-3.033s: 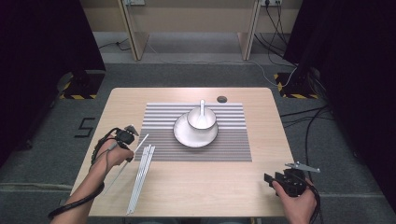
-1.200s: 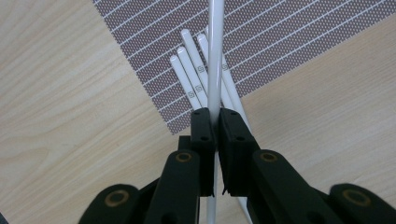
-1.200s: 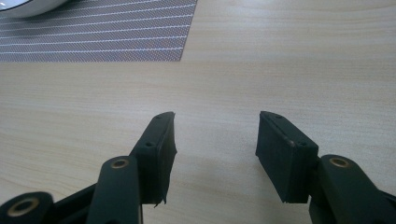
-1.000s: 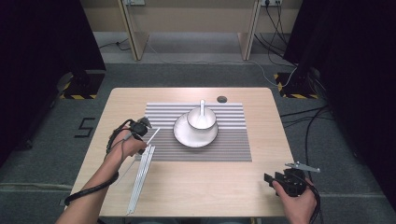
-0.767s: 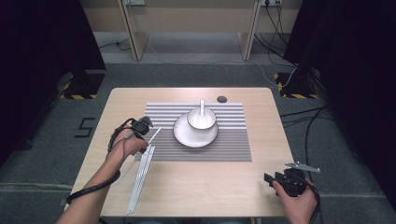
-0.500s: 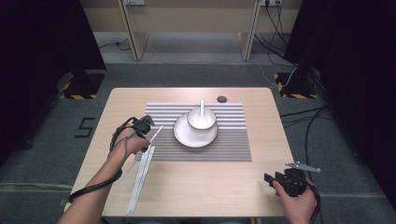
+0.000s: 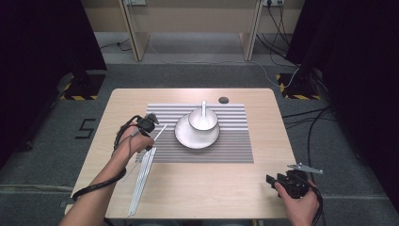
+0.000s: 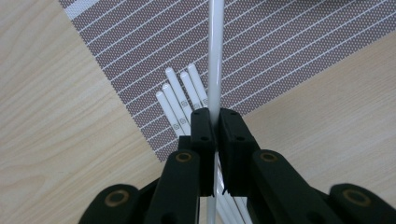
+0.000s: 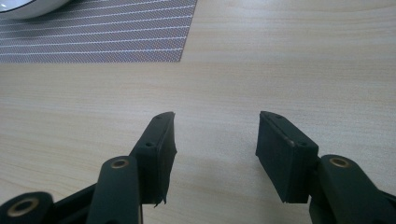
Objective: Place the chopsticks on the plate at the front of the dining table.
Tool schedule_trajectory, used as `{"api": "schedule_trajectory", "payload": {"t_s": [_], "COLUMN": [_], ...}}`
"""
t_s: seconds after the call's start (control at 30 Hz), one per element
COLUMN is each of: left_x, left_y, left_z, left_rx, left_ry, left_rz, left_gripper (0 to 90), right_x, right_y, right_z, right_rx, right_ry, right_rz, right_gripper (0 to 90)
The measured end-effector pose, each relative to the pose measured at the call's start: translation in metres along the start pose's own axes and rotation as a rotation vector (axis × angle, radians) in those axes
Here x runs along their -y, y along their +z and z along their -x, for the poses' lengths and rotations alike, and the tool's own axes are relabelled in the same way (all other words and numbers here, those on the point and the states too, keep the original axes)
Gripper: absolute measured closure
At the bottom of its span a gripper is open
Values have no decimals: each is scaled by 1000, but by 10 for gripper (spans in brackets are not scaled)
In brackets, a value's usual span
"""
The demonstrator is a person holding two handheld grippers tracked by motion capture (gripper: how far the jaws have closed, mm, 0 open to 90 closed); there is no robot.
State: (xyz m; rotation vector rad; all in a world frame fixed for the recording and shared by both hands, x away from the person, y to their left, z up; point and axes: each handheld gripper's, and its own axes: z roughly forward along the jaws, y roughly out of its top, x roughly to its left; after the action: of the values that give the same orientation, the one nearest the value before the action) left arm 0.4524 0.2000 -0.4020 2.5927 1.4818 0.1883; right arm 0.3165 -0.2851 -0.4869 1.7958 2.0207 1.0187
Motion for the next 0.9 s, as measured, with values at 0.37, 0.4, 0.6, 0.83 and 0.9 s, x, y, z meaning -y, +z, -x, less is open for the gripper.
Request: {"api": "schedule_trajectory", "payload": {"t_s": [0.37,0.4,0.6,0.83,0.9], "left_x": [-7,-7,-11,-15,-16], "left_y": [1,1,3,6,6], "left_z": [4,4,5,8,8], "left_rx": [4,3,8,10,13], "left_ry": [1,1,-6,-8,-6], "left_rz": [11,13,11,13,14], "left_gripper": [848,847,847,847,847], "right_x": [0,0,0,0,0], "right_y": [0,0,1,0,0], "right_z": [0,0,0,0,0], "right_rx": [-1,-1,-1,-1,-1], "right_ry": [-6,-8,-8,-9,-5], "right_rz": [-1,-2,-2,0,0], "right_gripper": [472,472,472,472,472]}}
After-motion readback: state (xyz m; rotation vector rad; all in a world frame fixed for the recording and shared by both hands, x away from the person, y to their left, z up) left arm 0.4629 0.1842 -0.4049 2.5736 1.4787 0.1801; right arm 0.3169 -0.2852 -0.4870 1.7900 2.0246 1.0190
